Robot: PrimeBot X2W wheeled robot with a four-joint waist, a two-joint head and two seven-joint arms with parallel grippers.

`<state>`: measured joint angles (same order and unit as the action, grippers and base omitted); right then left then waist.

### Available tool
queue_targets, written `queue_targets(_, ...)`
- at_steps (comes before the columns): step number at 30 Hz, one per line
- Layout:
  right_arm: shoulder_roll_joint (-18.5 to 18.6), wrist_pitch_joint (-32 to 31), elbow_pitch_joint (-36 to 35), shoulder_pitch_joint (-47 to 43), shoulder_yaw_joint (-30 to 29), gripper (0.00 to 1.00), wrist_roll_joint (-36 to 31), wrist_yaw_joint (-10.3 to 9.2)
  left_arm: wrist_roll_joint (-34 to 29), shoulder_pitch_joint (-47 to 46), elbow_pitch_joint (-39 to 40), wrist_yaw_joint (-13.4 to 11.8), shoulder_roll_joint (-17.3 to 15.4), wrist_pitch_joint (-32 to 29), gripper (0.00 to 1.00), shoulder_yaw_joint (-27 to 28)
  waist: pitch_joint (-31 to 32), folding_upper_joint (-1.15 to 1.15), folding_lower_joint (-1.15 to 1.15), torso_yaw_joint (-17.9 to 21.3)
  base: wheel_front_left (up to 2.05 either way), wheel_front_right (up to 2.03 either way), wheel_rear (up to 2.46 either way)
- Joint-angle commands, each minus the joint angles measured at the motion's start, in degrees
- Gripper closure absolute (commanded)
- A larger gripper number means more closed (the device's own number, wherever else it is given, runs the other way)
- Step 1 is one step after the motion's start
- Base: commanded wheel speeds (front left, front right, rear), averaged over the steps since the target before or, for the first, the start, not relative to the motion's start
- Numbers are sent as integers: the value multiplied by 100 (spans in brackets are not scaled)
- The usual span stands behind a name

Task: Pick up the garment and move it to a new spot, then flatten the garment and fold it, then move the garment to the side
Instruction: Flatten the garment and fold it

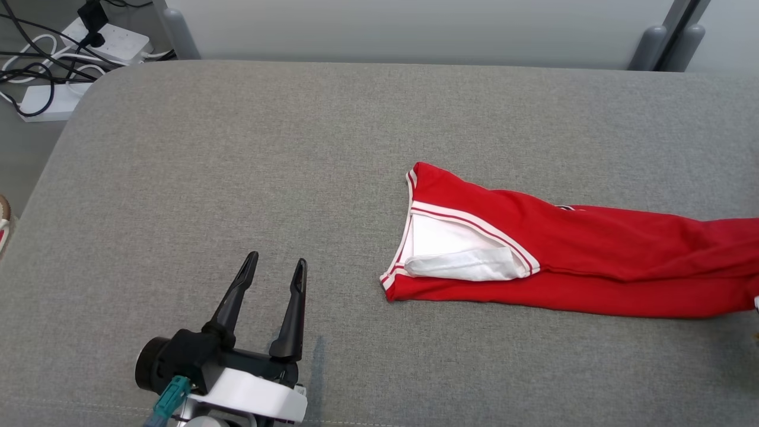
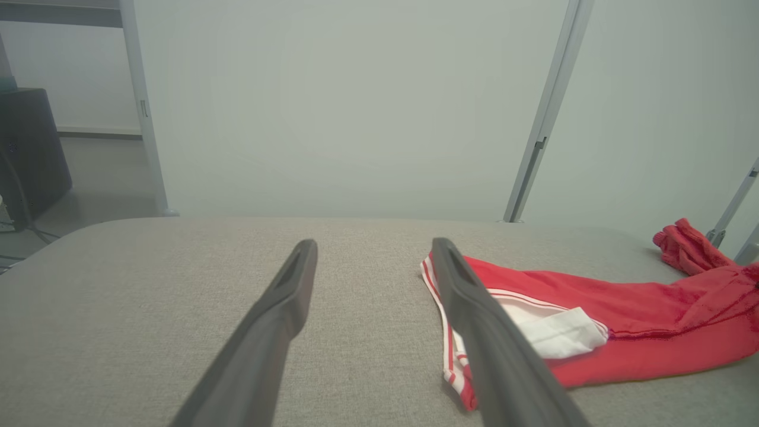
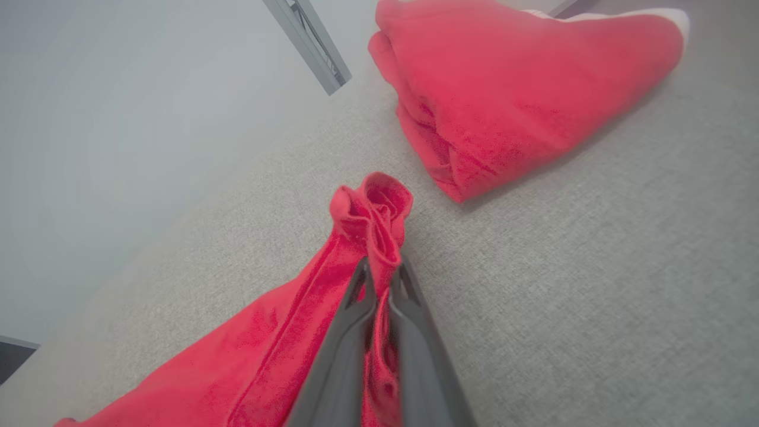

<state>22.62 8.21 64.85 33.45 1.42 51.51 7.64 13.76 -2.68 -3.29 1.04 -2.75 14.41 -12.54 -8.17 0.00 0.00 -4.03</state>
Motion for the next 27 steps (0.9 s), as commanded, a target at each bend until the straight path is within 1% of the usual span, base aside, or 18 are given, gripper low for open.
queue_targets(1, 60, -24, -351, -77, 105, 100, 214, -15, 14, -133, 159, 35, -13, 59, 0, 155, 16, 0, 0, -19, 0, 0, 0)
queue_targets(8, -135, -236, -1609, -497, 172, 100, 918, -15, 102, -95, 160, -45, -13, 59, 0, 100, 98, 0, 0, -139, 0, 0, 0)
queue_targets(11, -239, -284, -2172, -689, 283, 100, 1063, -15, 131, -79, 148, -62, -13, 59, 0, 87, 130, 0, 0, -216, 0, 0, 0)
queue_targets(15, -380, -272, -2761, -892, 479, 100, 1052, -15, 172, -78, 153, -84, -13, 59, 0, 58, 191, 0, 0, -361, 0, 0, 0)
queue_targets(20, -632, -254, -3161, -960, 688, 100, 898, -15, 194, -65, 138, -93, -13, 59, 0, 45, 258, 0, 0, -569, 0, 0, 0)
queue_targets(22, -747, -246, -3263, -938, 759, 100, 821, -15, 205, -60, 141, -103, -13, 59, 0, 37, 278, 0, 0, -661, 0, 0, 0)
queue_targets(23, -747, -246, -3263, -938, 759, 100, 821, -15, 205, -60, 141, -103, -13, 59, 0, 37, 278, 0, 0, -661, 0, 0, 0)
queue_targets(27, -1003, -252, -3431, -879, 906, 100, 605, -15, 227, -44, 153, -129, -13, 59, 0, 8, 285, 0, 0, -907, 0, 0, 0)
